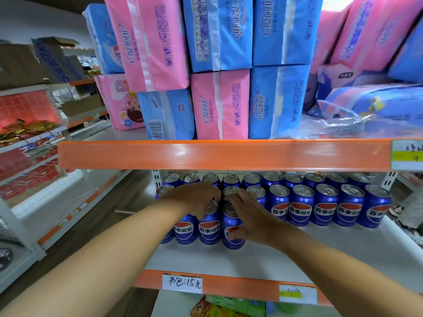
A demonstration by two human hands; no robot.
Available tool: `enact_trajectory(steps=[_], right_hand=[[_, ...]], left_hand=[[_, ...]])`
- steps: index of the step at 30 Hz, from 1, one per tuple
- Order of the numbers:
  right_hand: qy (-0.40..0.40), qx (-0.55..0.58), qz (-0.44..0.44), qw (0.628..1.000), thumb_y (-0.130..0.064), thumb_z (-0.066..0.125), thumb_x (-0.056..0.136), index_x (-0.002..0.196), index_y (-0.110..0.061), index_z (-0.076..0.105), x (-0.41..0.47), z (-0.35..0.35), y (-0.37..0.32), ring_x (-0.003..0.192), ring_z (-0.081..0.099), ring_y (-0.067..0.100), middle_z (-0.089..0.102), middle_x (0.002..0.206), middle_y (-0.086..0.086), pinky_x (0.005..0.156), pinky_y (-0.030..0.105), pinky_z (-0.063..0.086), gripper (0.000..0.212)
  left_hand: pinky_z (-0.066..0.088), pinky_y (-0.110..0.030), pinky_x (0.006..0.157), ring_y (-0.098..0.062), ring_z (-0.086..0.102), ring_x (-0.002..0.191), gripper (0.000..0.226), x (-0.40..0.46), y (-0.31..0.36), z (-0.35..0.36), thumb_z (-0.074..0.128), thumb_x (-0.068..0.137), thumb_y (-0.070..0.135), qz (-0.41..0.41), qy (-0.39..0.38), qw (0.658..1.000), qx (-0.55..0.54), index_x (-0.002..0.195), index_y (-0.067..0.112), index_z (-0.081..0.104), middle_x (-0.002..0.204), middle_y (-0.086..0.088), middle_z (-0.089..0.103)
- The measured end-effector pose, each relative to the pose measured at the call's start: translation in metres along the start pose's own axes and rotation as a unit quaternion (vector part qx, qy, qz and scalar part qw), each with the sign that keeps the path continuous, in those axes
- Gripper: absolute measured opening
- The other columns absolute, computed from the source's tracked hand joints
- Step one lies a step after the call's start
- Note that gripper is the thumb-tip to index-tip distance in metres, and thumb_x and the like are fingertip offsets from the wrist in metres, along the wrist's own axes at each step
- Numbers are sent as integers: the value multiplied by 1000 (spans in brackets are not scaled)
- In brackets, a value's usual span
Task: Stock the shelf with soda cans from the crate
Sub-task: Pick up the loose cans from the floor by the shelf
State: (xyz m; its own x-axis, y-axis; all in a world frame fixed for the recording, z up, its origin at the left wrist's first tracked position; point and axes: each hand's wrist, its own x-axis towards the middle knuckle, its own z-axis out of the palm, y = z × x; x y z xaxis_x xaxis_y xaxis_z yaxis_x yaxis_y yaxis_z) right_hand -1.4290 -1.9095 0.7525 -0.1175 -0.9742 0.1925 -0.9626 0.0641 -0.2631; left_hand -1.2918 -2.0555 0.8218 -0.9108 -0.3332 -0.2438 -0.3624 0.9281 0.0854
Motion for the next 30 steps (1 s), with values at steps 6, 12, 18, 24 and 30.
enact_trajectory(steps=[6,12,18,24,30], right_hand=[[6,8,16,1000,-30,79,75,130,-16,43,1,2,-1,113,28,12,29,124,-4,89,34,48,67],[29,-69,4,997,-29,76,76,135,-14,45,3,6,-4,116,31,18,35,128,0,98,32,41,68],[33,-75,25,996,-26,74,78,140,-15,41,0,10,-7,120,31,22,33,134,1,103,37,41,71],[28,-77,76,994,-34,76,74,147,-16,30,-9,0,-16,134,26,26,27,147,2,110,37,31,88],[44,-102,142,984,-49,66,83,150,-17,29,-51,-22,-4,138,24,28,27,150,7,112,41,26,83]], left_hand=[[52,-50,80,-27,58,92,48,4,0,11,86,74,25,-3,48,999,-21,104,17,49,103,0,50],[50,-44,75,-26,58,91,46,5,0,12,85,76,22,4,48,998,-28,100,21,46,102,-1,53],[47,-41,75,-26,57,95,49,4,6,10,84,77,20,3,40,999,-12,109,14,49,109,-6,54],[47,-36,79,-29,60,101,50,13,17,0,88,73,28,2,21,1000,16,107,10,56,111,-8,62],[43,-34,77,-29,59,104,48,21,62,-12,81,83,30,55,44,997,12,118,6,60,117,-11,62]])
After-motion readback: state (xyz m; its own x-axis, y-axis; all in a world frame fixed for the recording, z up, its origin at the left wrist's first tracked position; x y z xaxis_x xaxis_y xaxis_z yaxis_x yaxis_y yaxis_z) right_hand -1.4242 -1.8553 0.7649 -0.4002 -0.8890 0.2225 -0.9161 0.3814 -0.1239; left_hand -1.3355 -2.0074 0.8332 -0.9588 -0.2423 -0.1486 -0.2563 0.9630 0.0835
